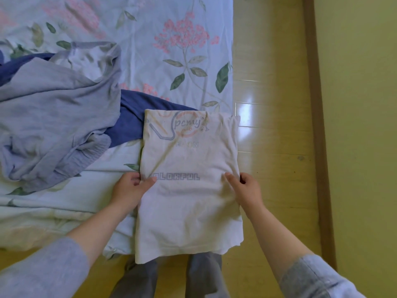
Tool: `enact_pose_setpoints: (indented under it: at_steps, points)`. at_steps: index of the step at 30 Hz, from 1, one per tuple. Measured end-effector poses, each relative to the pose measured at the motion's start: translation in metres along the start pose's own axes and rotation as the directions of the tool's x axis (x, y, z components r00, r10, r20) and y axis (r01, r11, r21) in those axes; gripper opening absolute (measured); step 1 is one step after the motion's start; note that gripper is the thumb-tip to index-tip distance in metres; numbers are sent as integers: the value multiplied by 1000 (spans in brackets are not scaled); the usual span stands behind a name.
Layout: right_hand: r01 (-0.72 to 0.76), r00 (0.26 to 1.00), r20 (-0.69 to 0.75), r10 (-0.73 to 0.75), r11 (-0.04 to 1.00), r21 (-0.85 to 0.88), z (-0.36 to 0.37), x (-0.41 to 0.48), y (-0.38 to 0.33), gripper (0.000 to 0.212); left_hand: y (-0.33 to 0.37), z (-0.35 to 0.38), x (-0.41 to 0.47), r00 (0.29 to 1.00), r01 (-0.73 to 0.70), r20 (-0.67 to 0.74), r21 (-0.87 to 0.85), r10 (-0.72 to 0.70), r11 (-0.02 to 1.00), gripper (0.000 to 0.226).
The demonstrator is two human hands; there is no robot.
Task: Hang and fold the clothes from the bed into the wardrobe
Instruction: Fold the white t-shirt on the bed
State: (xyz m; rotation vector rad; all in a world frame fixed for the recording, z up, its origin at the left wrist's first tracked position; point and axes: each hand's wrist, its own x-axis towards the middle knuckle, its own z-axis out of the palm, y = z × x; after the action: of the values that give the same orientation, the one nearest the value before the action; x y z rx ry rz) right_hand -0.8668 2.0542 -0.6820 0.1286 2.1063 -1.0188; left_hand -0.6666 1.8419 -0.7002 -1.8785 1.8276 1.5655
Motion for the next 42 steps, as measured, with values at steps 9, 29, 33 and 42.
enact_pose_setpoints:
  at_steps: [9,29,33,42]
  points:
    - [-169,960,242,143,982,90,1,3,-23,32,7,2,-4,952,236,278,-392,-130,889,19]
    - [343,911,85,-404,854,391,-59,-35,-266,19,251,-139,-40,879,-382,54,-514,473,768,20]
    - [353,911,85,-404,869,347,-52,-36,-223,19,204,-129,-42,893,-341,85,-511,441,789,26]
    - [-133,975,177,134,991,-17,-6,-73,3,13,-26,-62,-67,954,-77,296,129,36,989,38]
